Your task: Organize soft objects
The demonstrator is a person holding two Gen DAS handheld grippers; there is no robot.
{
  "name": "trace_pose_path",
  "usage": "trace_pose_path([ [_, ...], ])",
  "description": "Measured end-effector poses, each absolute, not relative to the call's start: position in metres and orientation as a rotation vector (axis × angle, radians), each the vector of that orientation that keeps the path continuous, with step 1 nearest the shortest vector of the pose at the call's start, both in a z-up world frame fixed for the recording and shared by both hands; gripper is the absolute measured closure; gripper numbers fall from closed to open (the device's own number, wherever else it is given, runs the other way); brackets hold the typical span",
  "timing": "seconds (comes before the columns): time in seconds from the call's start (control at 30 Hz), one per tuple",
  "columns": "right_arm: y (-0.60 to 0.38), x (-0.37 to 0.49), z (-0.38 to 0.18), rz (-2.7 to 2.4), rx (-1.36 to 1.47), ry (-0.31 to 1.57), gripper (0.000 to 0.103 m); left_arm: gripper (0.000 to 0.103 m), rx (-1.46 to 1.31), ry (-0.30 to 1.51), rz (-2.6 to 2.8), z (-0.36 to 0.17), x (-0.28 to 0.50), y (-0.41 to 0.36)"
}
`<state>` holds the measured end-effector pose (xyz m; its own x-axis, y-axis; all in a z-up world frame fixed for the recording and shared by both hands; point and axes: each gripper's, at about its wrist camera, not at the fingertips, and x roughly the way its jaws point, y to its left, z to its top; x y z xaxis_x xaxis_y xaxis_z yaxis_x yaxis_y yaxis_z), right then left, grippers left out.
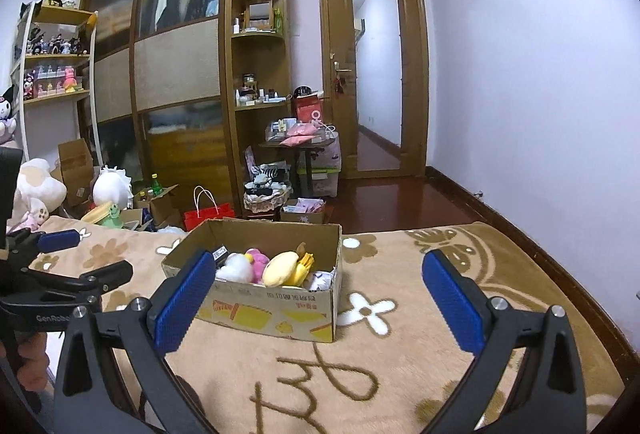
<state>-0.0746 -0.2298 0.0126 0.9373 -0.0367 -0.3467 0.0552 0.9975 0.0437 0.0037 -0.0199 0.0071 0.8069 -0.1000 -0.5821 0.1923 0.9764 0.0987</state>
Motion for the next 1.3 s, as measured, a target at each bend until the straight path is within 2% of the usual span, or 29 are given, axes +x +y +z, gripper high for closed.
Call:
trace_pose_path([
  [0.47,-0.231,-0.081,-0.002,-0.071,0.037,0.362,0.0,0.005,0.161,0.544,-0.178,0.006,-0.007,-0.027],
  [1.3,-0.244,-0.076,-0.014,-0.097,0.06,0.368,0.0,0.005,0.151,0.578,-0.186,-0.001,0.006,-0.025],
])
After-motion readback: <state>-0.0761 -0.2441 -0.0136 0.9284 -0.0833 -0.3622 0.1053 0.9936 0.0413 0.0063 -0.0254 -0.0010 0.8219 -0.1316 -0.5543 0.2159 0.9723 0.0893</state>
